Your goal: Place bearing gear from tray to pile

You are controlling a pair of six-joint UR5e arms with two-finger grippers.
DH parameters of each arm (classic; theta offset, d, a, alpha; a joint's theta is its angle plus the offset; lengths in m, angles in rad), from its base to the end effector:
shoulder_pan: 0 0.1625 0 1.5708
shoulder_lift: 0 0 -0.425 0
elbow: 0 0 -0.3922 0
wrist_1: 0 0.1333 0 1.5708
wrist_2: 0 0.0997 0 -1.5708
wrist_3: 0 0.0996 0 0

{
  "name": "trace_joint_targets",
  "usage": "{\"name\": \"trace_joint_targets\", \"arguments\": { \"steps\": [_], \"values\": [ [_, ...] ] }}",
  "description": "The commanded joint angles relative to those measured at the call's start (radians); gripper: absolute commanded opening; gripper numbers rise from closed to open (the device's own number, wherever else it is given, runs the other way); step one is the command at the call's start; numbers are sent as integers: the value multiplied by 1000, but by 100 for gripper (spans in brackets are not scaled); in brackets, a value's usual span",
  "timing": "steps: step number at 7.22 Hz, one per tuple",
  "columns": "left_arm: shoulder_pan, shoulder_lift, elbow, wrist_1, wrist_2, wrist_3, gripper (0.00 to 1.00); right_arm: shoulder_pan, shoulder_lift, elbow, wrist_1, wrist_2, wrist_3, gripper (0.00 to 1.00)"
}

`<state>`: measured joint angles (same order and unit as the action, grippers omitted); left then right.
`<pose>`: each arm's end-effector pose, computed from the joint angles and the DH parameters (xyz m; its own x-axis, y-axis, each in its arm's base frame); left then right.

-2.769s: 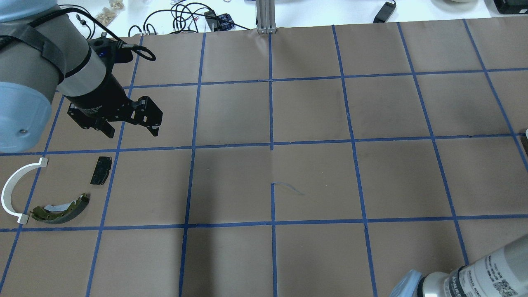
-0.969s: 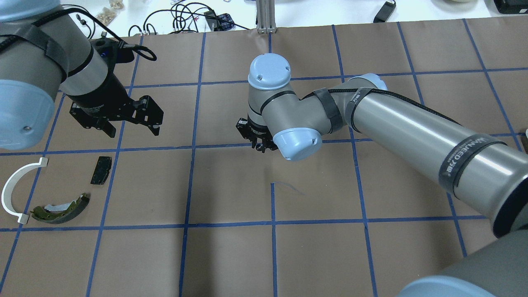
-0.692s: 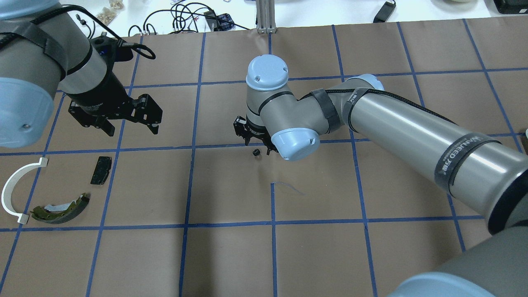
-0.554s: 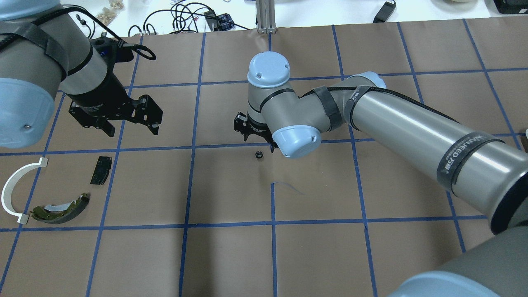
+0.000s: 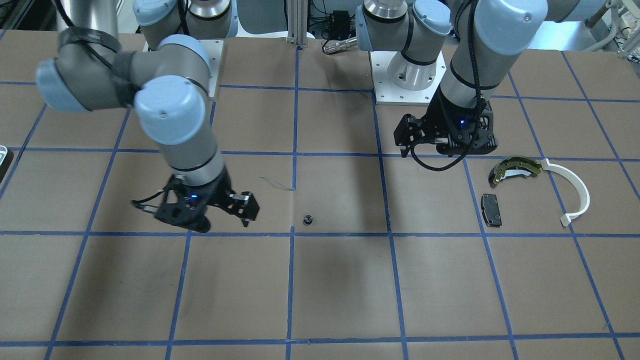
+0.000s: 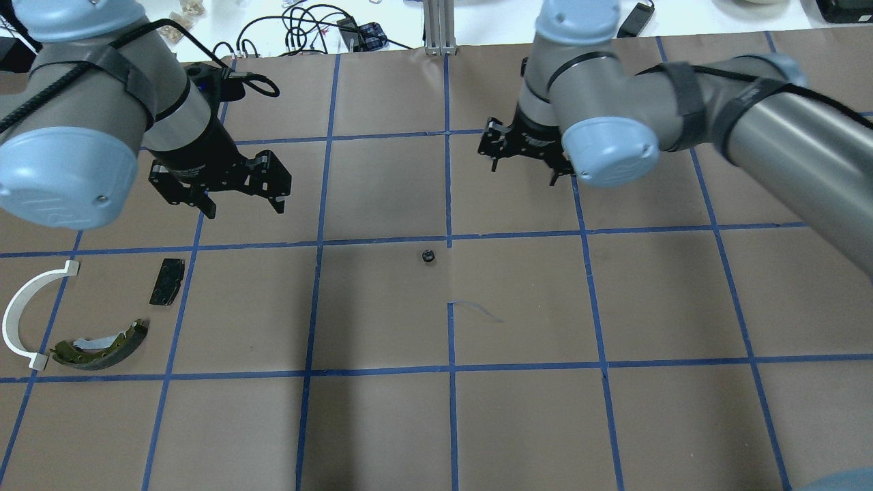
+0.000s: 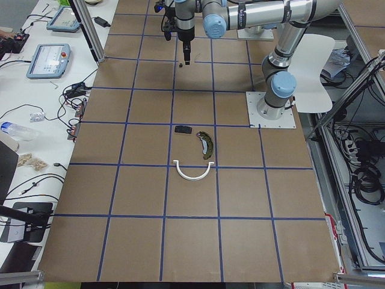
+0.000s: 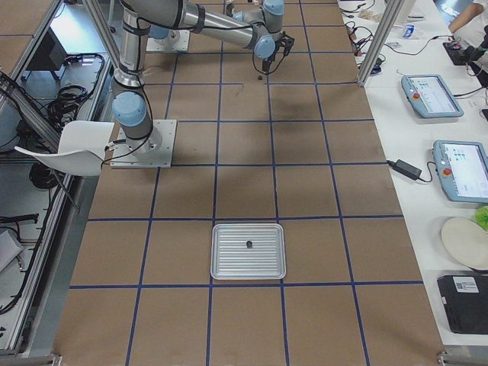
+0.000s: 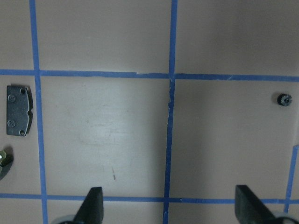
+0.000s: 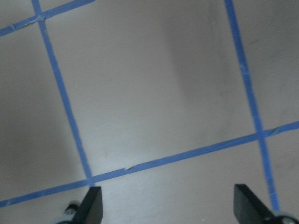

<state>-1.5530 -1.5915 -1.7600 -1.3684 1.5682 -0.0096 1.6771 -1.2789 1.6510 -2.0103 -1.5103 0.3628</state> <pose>-0.1248 -0.4936 0.4053 -0.9996 -0.0274 0.0025 -0.0274 0.9996 0.0075 0.2015 -0.5757 0.3345 -0.9651 0.2493 -0.0803 0.2531 0.9665 -0.0416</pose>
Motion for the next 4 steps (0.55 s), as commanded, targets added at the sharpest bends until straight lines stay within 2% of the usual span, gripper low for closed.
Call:
{"name": "trace_joint_targets", "arguments": {
  "steps": [1,4],
  "values": [
    [-103,-109,2,121,-1,-68,100,-271,-51,1,137,-7,-404,100],
    [-240,-272,10,306,-5,-136,100,-663,-43,-2,116,-4,-1088,100]
  ]
}}
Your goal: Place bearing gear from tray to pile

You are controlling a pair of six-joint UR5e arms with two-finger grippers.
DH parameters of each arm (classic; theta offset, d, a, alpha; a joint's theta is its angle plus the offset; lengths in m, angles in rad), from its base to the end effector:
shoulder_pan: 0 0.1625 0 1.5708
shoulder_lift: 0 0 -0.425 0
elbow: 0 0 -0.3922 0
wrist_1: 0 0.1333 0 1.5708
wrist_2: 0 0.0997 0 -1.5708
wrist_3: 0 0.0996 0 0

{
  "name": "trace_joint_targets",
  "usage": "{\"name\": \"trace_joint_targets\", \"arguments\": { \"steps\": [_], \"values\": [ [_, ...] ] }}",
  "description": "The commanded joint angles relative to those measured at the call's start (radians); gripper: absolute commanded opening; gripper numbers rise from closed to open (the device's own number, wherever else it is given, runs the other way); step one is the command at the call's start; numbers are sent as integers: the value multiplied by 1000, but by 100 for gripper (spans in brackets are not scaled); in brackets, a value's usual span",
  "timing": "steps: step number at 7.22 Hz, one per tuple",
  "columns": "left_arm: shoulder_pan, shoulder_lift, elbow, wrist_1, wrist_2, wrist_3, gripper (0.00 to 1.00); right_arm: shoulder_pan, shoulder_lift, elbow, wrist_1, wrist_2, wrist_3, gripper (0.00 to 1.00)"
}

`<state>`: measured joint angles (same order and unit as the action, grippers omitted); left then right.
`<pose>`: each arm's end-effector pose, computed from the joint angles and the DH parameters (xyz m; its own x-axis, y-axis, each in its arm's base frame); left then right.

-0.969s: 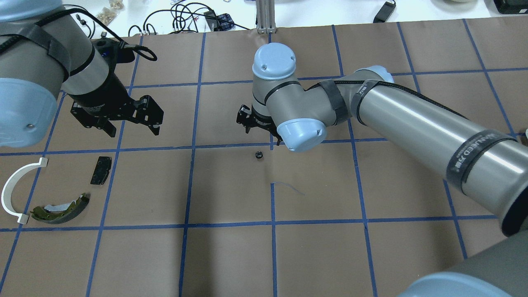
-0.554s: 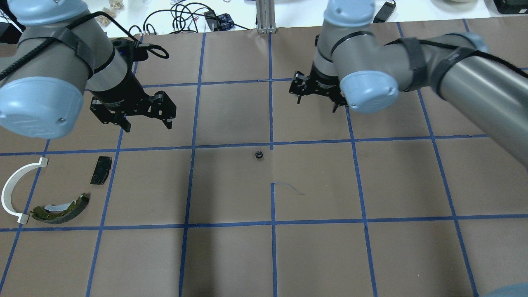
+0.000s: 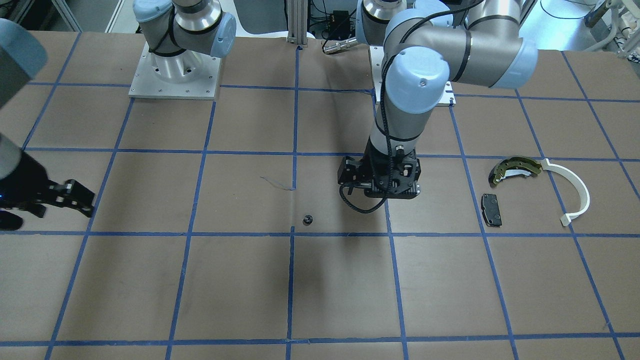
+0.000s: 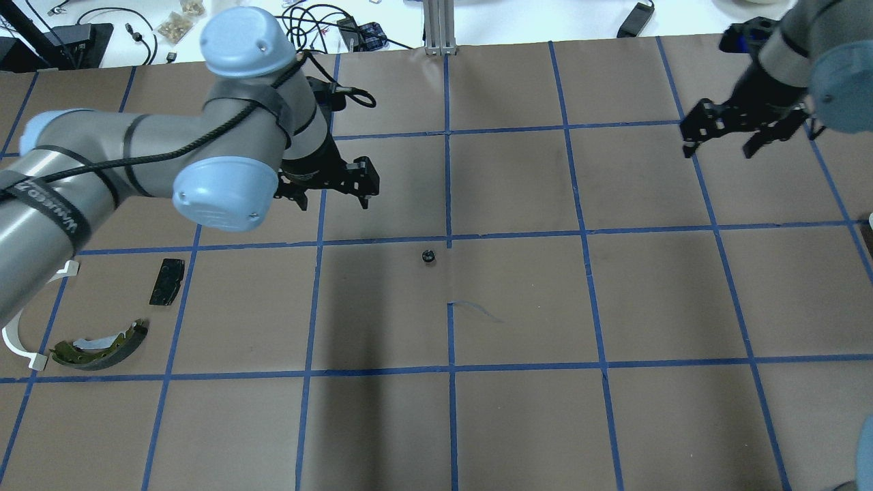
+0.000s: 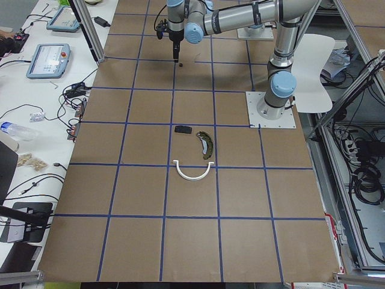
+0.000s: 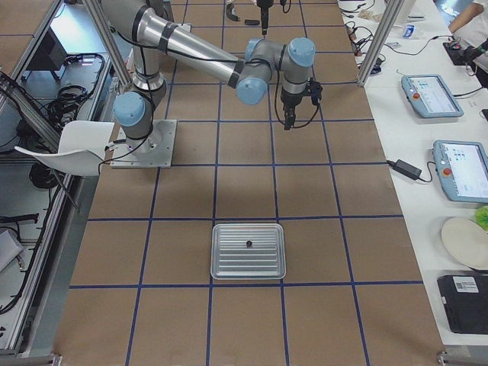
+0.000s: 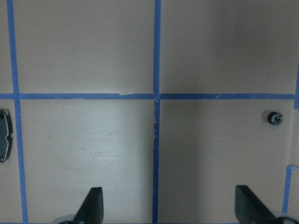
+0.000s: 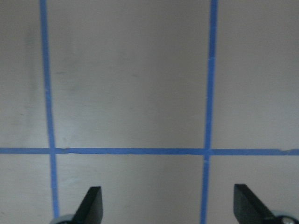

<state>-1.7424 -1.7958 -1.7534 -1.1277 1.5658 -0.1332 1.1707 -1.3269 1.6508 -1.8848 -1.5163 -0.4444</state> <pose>-0.2271 -0.5270 0.3253 -0.9992 0.0386 0.0097 0.0383 0.9987 -0.0345 -0.0955 -0.5819 0.3497 -0.9976 -0.0443 -0.0534 -0.0436 0.9989 -0.0145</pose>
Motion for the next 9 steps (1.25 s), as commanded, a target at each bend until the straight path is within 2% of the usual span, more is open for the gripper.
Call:
{"name": "trace_joint_targets", "arguments": {
  "steps": [1,4,5,6,7,9],
  "values": [
    [-87,-103,5,84,-31,-31,100,-265,17,-6,-20,7,-441,100],
    [-140,-221,5,186,-38,-49,100,-446,116,-22,-108,-47,-716,100],
    [-144,-241,5,187,-38,-46,100,-492,170,-11,-211,-51,-829,100],
    [-146,-255,5,187,-38,-46,97,-517,229,-9,-297,-51,-931,98],
    [-147,-267,5,189,-38,-46,92,-555,280,-9,-338,-45,-947,96],
    [-158,-289,6,189,-38,-45,83,-563,316,-5,-372,-61,-985,87]
  ]
}}
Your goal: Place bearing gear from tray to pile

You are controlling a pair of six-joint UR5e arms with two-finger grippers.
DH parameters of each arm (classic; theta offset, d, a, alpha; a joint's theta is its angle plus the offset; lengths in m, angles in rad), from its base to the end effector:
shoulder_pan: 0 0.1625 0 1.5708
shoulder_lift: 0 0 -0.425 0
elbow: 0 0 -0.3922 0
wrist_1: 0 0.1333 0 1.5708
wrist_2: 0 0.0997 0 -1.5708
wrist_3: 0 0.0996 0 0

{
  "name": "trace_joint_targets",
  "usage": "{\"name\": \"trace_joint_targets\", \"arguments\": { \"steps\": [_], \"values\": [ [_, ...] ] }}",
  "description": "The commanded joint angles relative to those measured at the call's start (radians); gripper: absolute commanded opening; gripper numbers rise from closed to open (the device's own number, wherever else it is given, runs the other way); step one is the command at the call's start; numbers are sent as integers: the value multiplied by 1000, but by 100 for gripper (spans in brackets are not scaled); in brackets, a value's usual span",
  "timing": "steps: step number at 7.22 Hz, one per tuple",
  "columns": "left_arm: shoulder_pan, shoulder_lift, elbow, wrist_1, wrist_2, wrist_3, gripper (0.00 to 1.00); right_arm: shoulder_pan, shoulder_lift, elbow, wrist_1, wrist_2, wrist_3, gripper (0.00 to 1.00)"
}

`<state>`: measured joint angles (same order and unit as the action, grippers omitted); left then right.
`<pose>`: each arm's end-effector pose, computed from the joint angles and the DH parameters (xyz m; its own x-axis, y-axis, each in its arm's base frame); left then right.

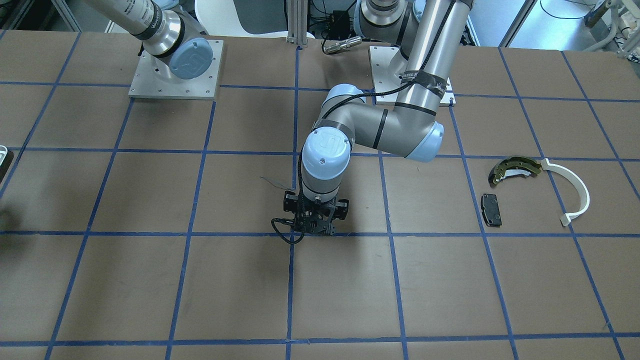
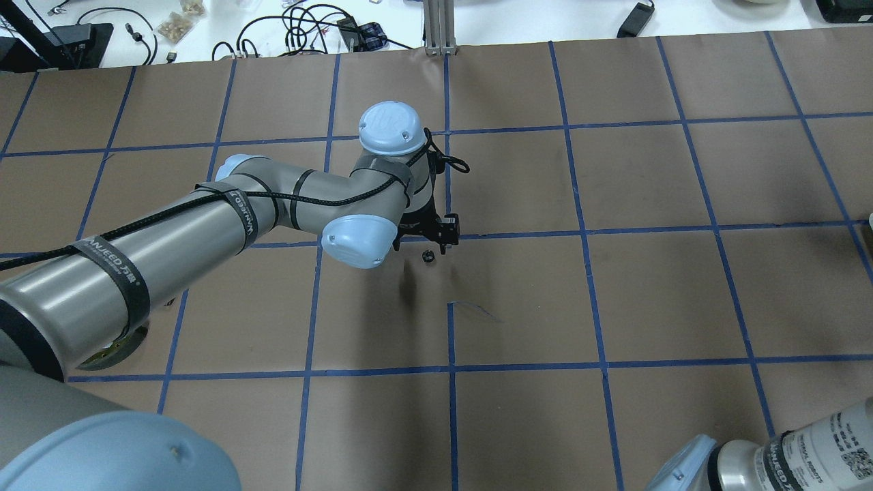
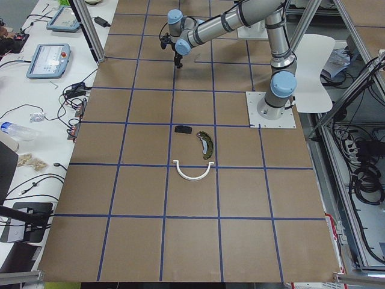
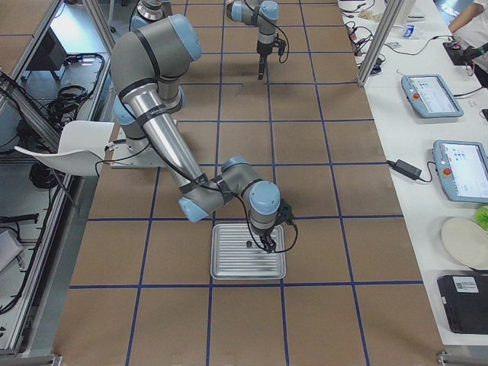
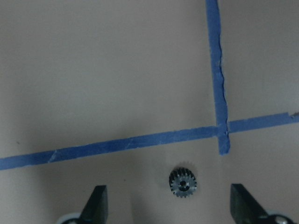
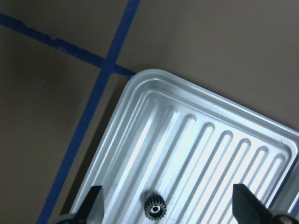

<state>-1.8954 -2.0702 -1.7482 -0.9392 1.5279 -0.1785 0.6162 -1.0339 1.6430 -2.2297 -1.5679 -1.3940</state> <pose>-0.3231 -0.5289 0.1860 -0.9890 0.1437 0.0341 0.1453 0.9880 0.0521 -0.4480 -0.4810 0.2088 -0.9040 -0.4247 0.0485 -0.4257 0.9048 -0.0116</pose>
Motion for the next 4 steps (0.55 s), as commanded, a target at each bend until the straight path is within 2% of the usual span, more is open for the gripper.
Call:
{"name": "trace_joint_targets", "arguments": {
  "steps": [1,3,4],
  "values": [
    [-7,-21,1,0,0,4,83,-9,23,6,-22,-32,-42,85],
    [-7,-33,7,0,0,4,72,-10,20,35,-28,-34,-39,79],
    [-7,-37,24,2,-2,5,62,-10,18,40,-30,-34,-37,76]
  ]
}}
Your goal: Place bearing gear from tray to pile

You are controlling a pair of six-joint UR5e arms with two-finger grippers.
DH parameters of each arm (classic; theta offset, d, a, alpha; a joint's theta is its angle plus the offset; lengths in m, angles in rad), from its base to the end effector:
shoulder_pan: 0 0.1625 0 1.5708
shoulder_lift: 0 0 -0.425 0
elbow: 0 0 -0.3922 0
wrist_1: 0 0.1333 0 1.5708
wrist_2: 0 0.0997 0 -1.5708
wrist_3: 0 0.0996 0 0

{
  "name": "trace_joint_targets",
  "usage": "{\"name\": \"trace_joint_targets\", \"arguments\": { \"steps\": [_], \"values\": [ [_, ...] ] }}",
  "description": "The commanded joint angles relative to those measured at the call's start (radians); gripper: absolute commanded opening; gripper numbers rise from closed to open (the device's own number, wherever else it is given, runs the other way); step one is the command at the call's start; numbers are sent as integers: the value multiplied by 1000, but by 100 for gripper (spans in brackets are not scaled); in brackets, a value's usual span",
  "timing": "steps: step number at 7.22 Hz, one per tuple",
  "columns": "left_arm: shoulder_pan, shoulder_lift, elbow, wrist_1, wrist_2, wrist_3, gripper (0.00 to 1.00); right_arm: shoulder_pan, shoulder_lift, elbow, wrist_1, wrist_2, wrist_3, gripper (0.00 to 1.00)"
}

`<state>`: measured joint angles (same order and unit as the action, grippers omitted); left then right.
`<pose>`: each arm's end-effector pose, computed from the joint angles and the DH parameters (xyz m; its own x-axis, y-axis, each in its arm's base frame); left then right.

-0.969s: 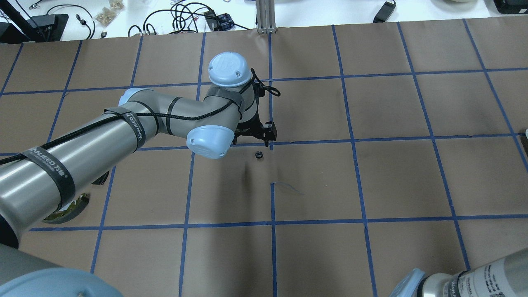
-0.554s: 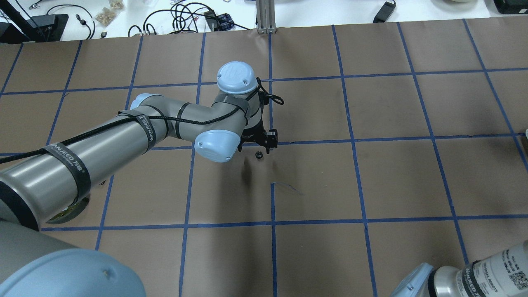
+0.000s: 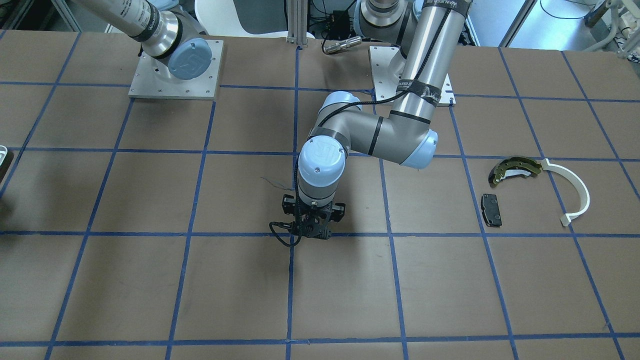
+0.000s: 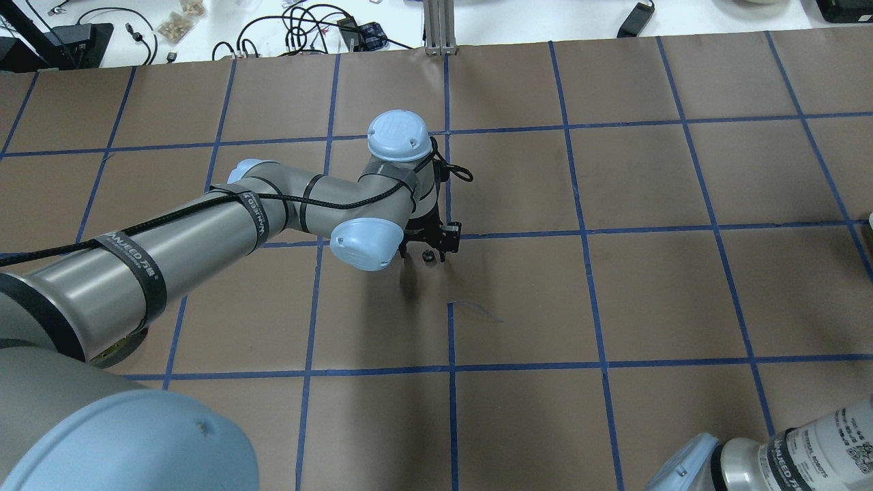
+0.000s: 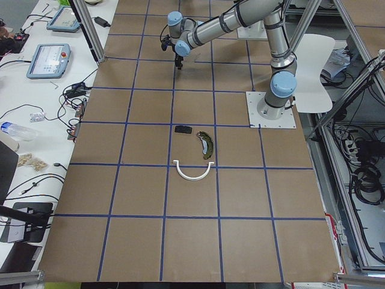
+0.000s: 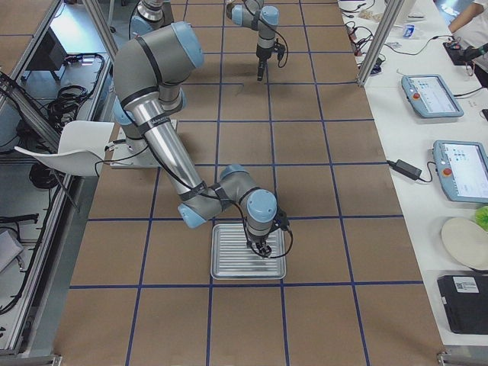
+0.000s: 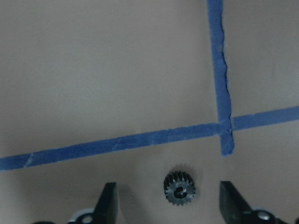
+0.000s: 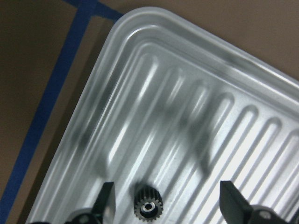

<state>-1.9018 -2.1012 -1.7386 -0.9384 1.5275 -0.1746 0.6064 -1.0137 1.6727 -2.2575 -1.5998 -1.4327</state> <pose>-0.3279 -0.5306 0.1711 -0.9877 0.1532 0.0311 0.1551 0.9853 0.0723 -0.4493 -0.4703 0.1863 -0.8919 -0.4511 0.0314 -0.4505 0.8924 0.0249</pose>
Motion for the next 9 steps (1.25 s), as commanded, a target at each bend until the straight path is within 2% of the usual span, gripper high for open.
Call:
{"name": "trace_joint_targets", "arguments": {
  "steps": [1,2,3,6,7,9],
  "values": [
    [1,-11,16,1,-1,4,51,-1,-2,12,-2,-2,2,70],
    [0,-13,16,0,-1,4,18,-1,-2,16,-4,-18,3,60],
    [0,-16,13,0,0,4,0,-1,-3,18,-7,-34,3,47],
    [16,27,31,-40,6,33,0,-1,-2,24,-4,-46,8,30],
    [56,53,74,-139,16,73,0,-1,-6,22,-5,-49,11,25],
    [209,114,195,-397,61,188,0,13,-55,25,18,-65,49,23]
  ]
}}
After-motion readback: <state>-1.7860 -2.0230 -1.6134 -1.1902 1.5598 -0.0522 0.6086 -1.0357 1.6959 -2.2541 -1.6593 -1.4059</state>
